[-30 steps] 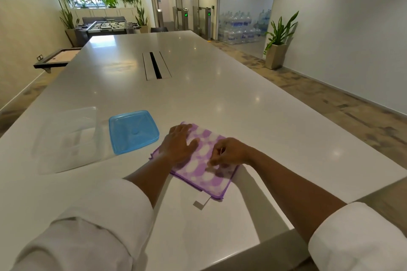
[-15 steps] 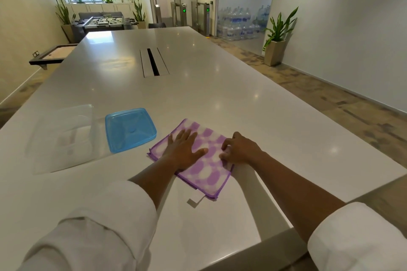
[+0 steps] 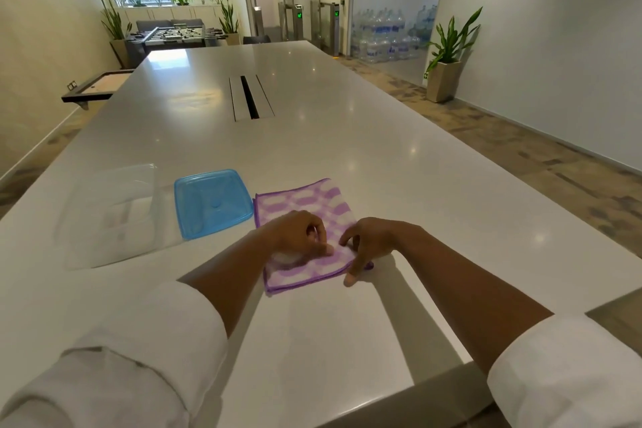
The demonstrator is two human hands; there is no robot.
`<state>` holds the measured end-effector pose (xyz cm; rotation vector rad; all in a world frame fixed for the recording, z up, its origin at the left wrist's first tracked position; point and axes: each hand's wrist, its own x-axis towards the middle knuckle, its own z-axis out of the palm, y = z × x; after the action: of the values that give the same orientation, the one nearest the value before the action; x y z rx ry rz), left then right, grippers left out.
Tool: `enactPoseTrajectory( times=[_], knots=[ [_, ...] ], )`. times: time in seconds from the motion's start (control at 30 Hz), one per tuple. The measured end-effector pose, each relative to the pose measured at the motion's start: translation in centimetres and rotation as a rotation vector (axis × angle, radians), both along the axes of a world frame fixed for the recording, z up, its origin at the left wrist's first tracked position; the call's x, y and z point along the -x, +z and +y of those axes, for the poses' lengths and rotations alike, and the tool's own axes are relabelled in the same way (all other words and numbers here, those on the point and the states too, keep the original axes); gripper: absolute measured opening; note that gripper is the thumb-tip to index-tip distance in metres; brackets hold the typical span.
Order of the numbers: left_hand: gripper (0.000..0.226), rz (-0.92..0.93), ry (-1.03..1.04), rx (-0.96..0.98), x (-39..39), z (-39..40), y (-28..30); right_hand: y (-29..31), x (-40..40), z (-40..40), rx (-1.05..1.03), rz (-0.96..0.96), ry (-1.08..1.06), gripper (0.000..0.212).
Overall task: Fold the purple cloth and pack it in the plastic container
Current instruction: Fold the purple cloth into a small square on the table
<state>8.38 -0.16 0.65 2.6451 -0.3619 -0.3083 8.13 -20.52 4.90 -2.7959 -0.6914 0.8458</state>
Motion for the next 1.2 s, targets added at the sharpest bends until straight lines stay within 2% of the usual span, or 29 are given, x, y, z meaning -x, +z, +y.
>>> enactPoseTrajectory(
  times=[0.1, 0.2, 0.27, 0.37, 0.47, 0.63, 0.7, 0.83, 1.0, 1.1, 1.2],
  knots=[
    [0.048, 0.137, -0.049, -0.042, 0.2, 0.3, 0.2, -0.2, -0.3, -0.1, 0.010, 0.002, 0.040, 0.084],
    [0.060, 0.184, -0.047, -0.111, 0.7, 0.1, 0.7, -0.6, -0.5, 0.0, -0.011, -0.013, 0.040, 0.066],
    [0.073, 0.172, -0.047, -0.190, 1.1, -0.3, 1.3, -0.7, -0.6, 0.2, -0.058, -0.029, 0.032, 0.049],
    [0.080, 0.127, -0.039, -0.242, 1.9, -0.9, 2.0, -1.0, -0.7, 0.6, -0.125, -0.089, 0.033, 0.019],
    [0.081, 0.057, -0.009, -0.203, 2.0, -1.0, 2.3, -0.9, -1.0, 0.9, -0.242, -0.175, 0.005, 0.006],
    [0.060, -0.019, 0.003, -0.243, 1.5, -0.6, 2.6, 0.2, -1.5, 1.3, -0.547, -0.249, -0.149, 0.020],
    [0.051, 0.015, 0.030, -0.221, 1.4, -0.1, 3.3, 0.7, -1.6, 1.3, -0.649, -0.288, -0.202, 0.020],
    [0.047, 0.147, 0.094, -0.153, 1.3, 1.8, 5.2, 0.9, -2.0, 0.8, -0.793, -0.335, -0.279, 0.015],
    [0.024, 0.269, 0.221, 0.173, 1.3, 4.8, 5.5, 0.4, -2.6, 0.2, -0.835, -0.291, -0.420, 0.019],
    [0.029, 0.404, 0.285, 0.270, 1.4, 6.5, 4.9, 0.0, -2.9, -0.3, -0.800, -0.261, -0.473, 0.024],
    [0.031, 0.482, 0.313, 0.399, 1.6, 7.4, 3.8, -0.2, -2.9, -0.8, -0.769, -0.134, -0.518, 0.029]
  ],
)
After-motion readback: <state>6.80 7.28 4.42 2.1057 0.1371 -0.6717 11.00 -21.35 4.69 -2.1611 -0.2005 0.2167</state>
